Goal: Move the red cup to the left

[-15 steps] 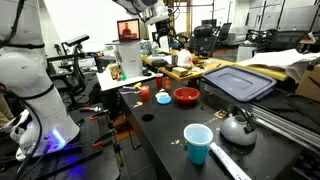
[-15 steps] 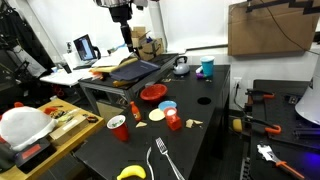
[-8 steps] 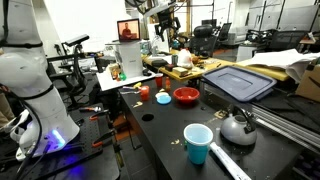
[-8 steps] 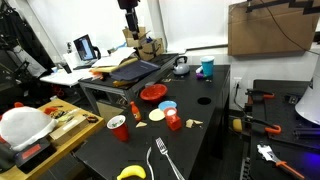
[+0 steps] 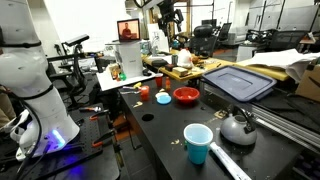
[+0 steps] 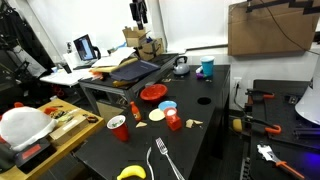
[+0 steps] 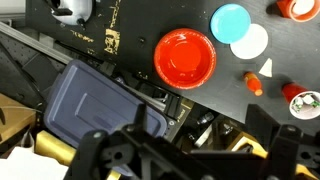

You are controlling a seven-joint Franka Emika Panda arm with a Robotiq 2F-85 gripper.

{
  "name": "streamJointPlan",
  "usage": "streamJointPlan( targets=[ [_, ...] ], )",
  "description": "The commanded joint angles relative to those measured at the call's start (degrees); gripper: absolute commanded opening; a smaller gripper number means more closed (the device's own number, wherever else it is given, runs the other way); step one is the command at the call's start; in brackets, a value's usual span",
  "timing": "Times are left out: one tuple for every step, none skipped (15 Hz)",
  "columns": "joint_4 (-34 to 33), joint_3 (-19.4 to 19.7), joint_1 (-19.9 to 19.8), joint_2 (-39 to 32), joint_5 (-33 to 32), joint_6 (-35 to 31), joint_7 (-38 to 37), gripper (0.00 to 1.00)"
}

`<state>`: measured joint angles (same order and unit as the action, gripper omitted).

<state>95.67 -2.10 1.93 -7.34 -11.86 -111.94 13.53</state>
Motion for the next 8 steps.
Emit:
streamJointPlan(
  targets=[
    [-0.3,0.6,-0.4,2.4,1.1,3.4,-3.3,1.0],
    [-0.5,0.8,-0.5,2.8,1.2,3.9,-3.9,1.0],
    [-0.8,0.9,-0.7,3.2,1.6,5.1,-4.0,1.0],
    [-1.2,0.9,-0.9,3.6,2.0,6.5,-4.0,1.0],
    [-1.7,0.9,-1.0,3.9,2.4,8.0,-3.9,1.0],
    [-2.1,0.9,-1.1,4.3,2.7,9.2,-3.9,1.0],
    [-2.5,0.9,-1.1,4.5,3.1,10.4,-3.9,1.0],
    [-3.0,0.8,-1.2,4.8,3.4,11.3,-4.0,1.0]
  ],
)
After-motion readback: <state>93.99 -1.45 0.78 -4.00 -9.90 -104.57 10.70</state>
